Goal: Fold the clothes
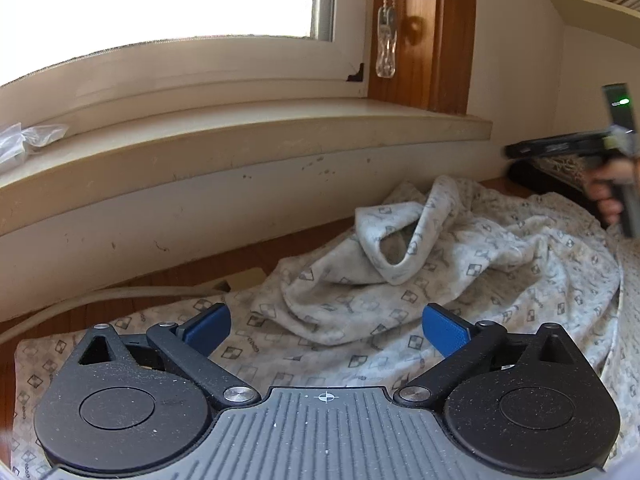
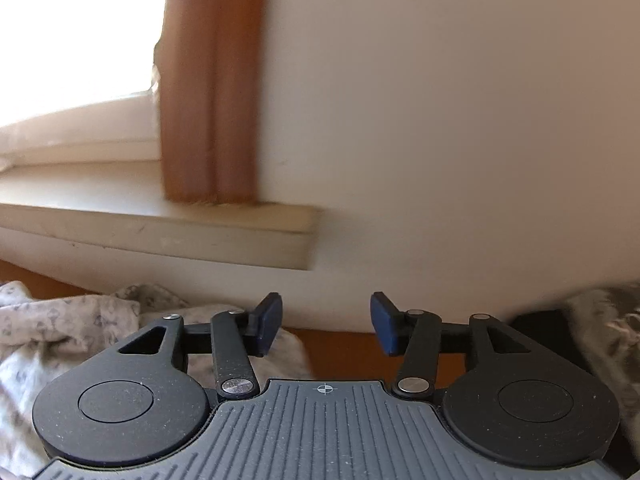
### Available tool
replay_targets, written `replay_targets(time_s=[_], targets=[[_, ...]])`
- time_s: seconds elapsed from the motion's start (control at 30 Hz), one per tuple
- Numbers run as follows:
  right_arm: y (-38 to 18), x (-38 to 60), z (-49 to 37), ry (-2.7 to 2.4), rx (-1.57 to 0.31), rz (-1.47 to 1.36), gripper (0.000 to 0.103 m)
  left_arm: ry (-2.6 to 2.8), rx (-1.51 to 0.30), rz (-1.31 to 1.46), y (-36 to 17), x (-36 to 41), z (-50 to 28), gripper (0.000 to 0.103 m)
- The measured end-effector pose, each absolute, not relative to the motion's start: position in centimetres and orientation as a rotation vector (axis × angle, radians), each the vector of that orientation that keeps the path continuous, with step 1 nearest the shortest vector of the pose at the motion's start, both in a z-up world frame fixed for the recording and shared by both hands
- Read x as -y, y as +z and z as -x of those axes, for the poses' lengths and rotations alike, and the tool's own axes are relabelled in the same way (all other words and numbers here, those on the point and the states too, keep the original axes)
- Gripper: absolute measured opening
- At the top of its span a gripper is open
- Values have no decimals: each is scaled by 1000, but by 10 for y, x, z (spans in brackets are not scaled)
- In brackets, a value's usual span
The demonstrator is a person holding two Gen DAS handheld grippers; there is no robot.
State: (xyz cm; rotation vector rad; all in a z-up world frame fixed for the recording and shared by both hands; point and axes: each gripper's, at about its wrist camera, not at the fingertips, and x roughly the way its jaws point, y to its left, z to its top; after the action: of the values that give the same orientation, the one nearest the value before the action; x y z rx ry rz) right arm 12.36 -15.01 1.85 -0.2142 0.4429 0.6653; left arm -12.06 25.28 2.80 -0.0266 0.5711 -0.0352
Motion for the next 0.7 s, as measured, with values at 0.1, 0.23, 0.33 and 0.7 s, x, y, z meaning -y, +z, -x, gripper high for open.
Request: replay_targets(time_s=[0.1, 0.23, 0.33, 0.7], targets=[[19, 193, -140, 624, -572, 204, 56, -33, -576, 16, 28, -252, 120, 102], [1, 224, -143, 592, -692, 232, 71, -33, -576, 0, 28, -249, 121, 103], [-6, 231, -143, 622, -714, 193, 78, -31, -578, 8, 28, -251, 120, 103], [-11, 209, -145, 430, -597, 243, 8, -22, -584, 19, 27, -253, 118, 103]])
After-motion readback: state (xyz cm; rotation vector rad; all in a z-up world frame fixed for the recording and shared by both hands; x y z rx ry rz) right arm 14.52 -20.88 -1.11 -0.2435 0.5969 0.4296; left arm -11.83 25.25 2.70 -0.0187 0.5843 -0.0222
